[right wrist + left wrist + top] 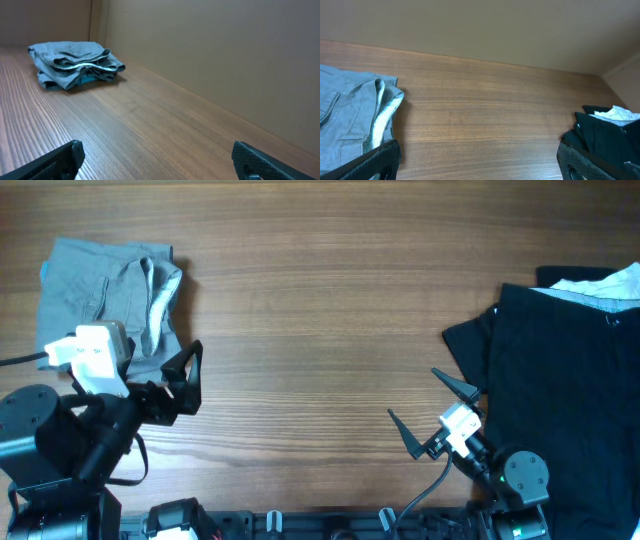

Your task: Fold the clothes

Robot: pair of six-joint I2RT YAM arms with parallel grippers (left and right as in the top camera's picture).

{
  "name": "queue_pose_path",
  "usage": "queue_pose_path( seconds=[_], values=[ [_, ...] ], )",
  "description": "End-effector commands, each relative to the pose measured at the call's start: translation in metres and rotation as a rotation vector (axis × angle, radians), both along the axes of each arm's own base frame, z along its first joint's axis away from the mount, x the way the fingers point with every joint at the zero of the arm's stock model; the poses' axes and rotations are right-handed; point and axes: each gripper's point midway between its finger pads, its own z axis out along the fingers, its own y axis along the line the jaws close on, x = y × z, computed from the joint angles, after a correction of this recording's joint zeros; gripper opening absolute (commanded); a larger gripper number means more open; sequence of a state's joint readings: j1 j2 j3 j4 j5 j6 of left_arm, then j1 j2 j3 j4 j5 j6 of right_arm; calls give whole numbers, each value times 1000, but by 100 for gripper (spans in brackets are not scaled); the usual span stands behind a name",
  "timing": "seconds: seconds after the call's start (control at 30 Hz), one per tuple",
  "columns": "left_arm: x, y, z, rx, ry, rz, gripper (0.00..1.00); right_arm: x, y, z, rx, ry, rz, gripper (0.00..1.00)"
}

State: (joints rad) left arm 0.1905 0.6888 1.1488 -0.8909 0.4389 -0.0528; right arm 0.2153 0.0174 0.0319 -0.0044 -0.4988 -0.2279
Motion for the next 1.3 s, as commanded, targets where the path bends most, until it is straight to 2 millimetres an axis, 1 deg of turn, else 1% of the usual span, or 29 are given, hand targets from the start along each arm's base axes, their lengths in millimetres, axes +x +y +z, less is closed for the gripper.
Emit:
queue_pose_path(
  seconds=[0.0, 0.2, 0.3, 0.33, 0.43, 0.5, 0.53, 0.63, 0.67, 0.77, 0.87, 0.93, 1.0, 1.1, 1.2, 1.27],
  values=[
    [1, 0, -3, 16, 1, -6, 100, -4, 5, -1, 15, 5, 33, 100],
    [0, 0, -5, 22, 8, 0, 100, -4, 5, -1, 15, 5, 33, 100],
    [-4, -8, -3, 37, -11, -34, 100, -4, 5, -1, 15, 5, 33, 100],
    [-4, -12, 0, 39, -30, -52, 100, -4, 5, -1, 15, 5, 33, 100],
    [2, -27, 15, 53, -178, -115, 100, -4, 5, -1, 15, 5, 33, 100],
    [3, -34, 15, 56, -258, -146, 100, -4, 5, -1, 15, 5, 33, 100],
    [3, -37, 9, 56, -286, -159, 100, -4, 5, -1, 15, 5, 33, 100],
    [-2, -38, -22, 62, -332, -156, 100, -4, 5, -1, 15, 5, 33, 100],
    [-5, -38, -30, 62, -341, -155, 100, -4, 5, -1, 15, 5, 33, 100],
    [-13, -32, -55, 73, -376, -121, 100, -4, 5, -1, 15, 5, 33, 100],
    [-15, -28, -83, 81, -398, -92, 100, -4, 5, -1, 15, 5, 33, 100],
    [-13, -28, -97, 81, -440, -91, 100, -4, 5, -1, 15, 5, 33, 100],
    [-7, -28, -111, 82, -502, -88, 100, -4, 5, -1, 15, 5, 33, 100],
    [2, -28, -127, 83, -539, -87, 100, -4, 5, -1, 15, 5, 33, 100],
    [8, -29, -149, 82, -516, -88, 100, -4, 5, -1, 15, 5, 33, 100],
    [9, -29, -167, 81, -459, -92, 100, -4, 5, -1, 15, 5, 33, 100]
  ],
)
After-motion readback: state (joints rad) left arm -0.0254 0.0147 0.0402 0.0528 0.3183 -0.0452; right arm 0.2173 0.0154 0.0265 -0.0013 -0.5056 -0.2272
